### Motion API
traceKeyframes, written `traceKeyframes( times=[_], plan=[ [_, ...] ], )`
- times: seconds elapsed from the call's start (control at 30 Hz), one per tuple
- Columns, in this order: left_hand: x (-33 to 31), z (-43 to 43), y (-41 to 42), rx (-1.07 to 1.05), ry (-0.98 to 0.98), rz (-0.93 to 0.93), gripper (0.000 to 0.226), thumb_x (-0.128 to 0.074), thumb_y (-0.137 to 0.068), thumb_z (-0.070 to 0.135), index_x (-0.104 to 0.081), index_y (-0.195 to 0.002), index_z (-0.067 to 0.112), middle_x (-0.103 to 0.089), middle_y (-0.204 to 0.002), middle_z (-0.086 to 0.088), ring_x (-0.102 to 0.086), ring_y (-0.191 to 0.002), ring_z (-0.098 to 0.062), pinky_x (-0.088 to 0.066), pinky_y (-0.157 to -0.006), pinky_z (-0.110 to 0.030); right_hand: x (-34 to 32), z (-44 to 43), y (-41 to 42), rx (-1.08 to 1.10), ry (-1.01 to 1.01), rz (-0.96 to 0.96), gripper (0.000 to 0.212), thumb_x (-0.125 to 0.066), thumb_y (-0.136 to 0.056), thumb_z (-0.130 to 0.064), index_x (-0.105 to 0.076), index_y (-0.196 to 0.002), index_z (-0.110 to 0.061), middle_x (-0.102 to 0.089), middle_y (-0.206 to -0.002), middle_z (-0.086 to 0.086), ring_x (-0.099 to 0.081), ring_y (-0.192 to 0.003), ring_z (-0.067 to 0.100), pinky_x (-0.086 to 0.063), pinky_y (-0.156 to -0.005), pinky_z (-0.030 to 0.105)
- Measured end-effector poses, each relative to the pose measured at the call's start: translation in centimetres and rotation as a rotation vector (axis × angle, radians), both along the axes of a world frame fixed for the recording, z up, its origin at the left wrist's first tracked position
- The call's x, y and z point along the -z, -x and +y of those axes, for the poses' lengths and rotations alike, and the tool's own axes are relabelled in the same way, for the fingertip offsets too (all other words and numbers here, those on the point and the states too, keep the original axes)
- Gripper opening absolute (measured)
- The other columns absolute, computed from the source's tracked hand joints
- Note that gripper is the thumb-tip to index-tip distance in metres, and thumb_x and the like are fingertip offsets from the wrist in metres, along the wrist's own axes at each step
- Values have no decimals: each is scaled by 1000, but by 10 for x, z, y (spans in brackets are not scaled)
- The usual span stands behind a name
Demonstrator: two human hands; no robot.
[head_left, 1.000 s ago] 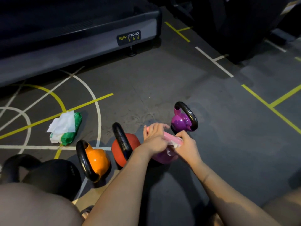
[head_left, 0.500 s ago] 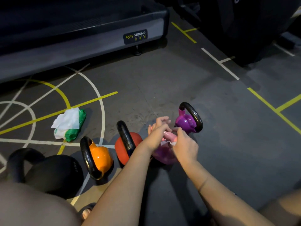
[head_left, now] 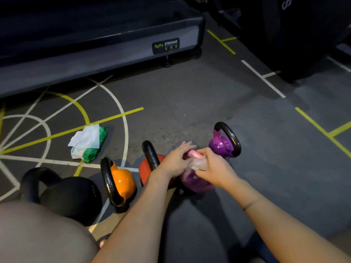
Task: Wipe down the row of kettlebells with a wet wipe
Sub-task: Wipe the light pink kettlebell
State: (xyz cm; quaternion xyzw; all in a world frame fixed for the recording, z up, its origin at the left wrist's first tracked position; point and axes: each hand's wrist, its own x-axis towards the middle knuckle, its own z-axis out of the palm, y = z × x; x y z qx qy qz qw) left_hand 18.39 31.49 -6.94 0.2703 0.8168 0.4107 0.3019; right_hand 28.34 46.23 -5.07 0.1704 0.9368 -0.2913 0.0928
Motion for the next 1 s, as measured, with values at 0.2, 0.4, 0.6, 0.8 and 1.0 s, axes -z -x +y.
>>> traceKeyframes(
  times=[0.2,0.4,0.6,0.8,1.0],
  plan=[
    [-2,1,0,51,78,121,64,-70,-93,14,-46,-151,20,-30,-165,1,-14,-154,-12,-8,-113,-13,12,-10,-24,280,13,155,60,-70,-82,-40,-54,-140,-30,-64,-131,-4,-60,-119,23,-49,-93,35],
    [-3,-1,-7,96,170,195,75,-70,-87,10,-40,-154,24,-22,-167,5,-9,-155,-10,-18,-119,-25,4,-18,-23,265,-87,52,23,-58,-87,-26,-64,-108,-19,-69,-99,8,-64,-95,35,-46,-72,35],
    [-10,-2,-5,83,148,115,79,-47,-83,-13,-42,-153,23,-22,-167,6,-8,-155,-10,-11,-120,-22,-8,-6,-16,36,-1,-130,62,-54,-76,-30,-46,-136,-17,-57,-121,8,-55,-113,32,-47,-92,42],
    [-11,-4,-6,-25,27,-27,78,-38,-80,-19,-50,-147,19,-29,-164,4,-9,-155,-9,-5,-116,-14,10,-28,-13,75,-435,-41,64,-61,-82,-62,-49,-126,-18,-62,-109,4,-63,-100,28,-48,-78,38],
    [-17,-2,0,-51,44,-97,81,-33,-78,-22,-54,-145,19,-34,-162,6,-15,-153,-6,-6,-119,-17,25,1,-25,13,-407,103,23,-67,-85,-28,-54,-92,-12,-65,-84,8,-63,-73,37,-40,-56,37]
  ],
)
